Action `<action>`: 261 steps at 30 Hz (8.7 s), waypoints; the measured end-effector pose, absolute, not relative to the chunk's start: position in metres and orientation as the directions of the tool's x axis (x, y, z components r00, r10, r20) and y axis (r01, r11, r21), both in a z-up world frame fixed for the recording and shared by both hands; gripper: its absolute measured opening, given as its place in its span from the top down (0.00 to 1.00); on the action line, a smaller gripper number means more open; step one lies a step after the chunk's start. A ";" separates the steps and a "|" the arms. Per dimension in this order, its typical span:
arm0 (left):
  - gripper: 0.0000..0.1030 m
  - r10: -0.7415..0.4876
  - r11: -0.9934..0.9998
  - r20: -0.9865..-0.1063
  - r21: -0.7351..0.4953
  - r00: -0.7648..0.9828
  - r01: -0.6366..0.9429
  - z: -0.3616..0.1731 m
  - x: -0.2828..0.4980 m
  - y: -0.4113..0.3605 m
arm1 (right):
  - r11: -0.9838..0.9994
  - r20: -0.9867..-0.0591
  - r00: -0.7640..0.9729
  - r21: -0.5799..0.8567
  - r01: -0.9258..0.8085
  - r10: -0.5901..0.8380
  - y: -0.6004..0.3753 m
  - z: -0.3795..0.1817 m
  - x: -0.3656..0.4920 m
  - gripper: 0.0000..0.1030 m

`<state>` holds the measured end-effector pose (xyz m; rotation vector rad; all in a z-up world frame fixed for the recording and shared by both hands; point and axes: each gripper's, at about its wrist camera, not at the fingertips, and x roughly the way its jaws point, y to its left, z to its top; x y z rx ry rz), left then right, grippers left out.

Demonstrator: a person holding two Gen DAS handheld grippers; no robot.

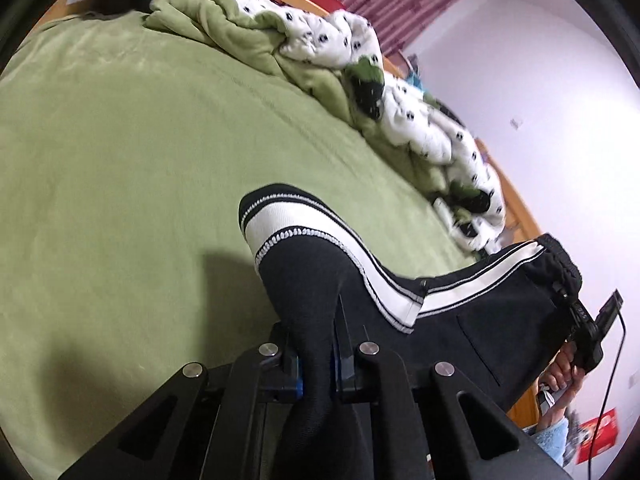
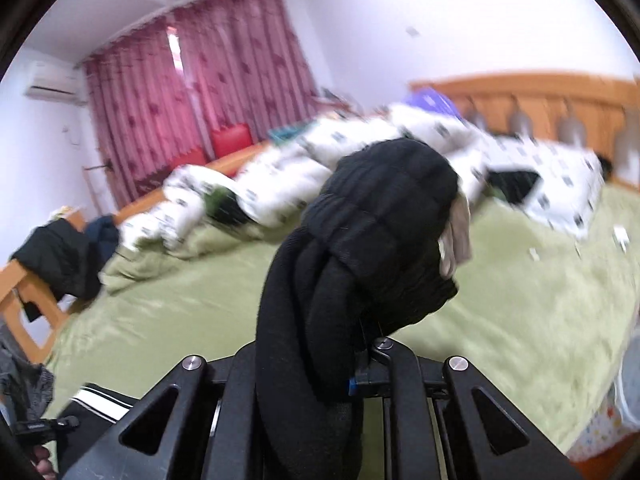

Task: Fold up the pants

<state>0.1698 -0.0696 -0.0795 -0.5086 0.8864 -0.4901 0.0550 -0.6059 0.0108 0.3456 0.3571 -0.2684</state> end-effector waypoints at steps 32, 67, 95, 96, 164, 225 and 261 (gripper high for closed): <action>0.32 -0.218 0.976 -0.782 -0.172 0.584 0.133 -0.146 0.098 0.034 | 0.984 -0.697 0.716 0.096 0.148 -0.039 -0.452 -0.091 0.069 0.56; 0.32 -0.412 0.881 -0.720 -0.472 0.559 0.041 -0.148 0.089 0.115 | 0.932 -0.713 0.600 0.281 -0.230 0.363 -0.271 -0.126 0.161 0.48; 0.32 -0.387 0.909 -0.696 -0.400 0.606 0.121 -0.126 0.097 0.090 | 0.927 -0.775 0.508 0.316 -0.204 0.376 -0.294 -0.140 0.167 0.62; 0.32 -0.397 0.902 -0.695 -0.415 0.600 0.117 -0.127 0.098 0.090 | 0.920 -0.770 0.504 0.334 -0.205 0.391 -0.297 -0.140 0.155 0.59; 0.78 -0.666 0.729 -0.659 -0.474 0.351 0.494 -0.109 0.063 -0.268 | 0.931 -0.652 0.747 0.339 0.136 0.129 -0.536 -0.145 0.022 0.48; 0.46 -0.411 0.827 -0.764 -0.082 0.498 0.557 -0.146 0.022 -0.282 | 0.961 -0.614 0.789 0.238 0.141 0.036 -0.625 -0.141 0.081 0.72; 0.78 -0.708 0.702 -0.632 -0.678 0.317 0.216 -0.165 0.206 -0.234 | 0.936 -0.810 0.527 0.343 0.072 0.257 -0.631 -0.169 0.186 0.36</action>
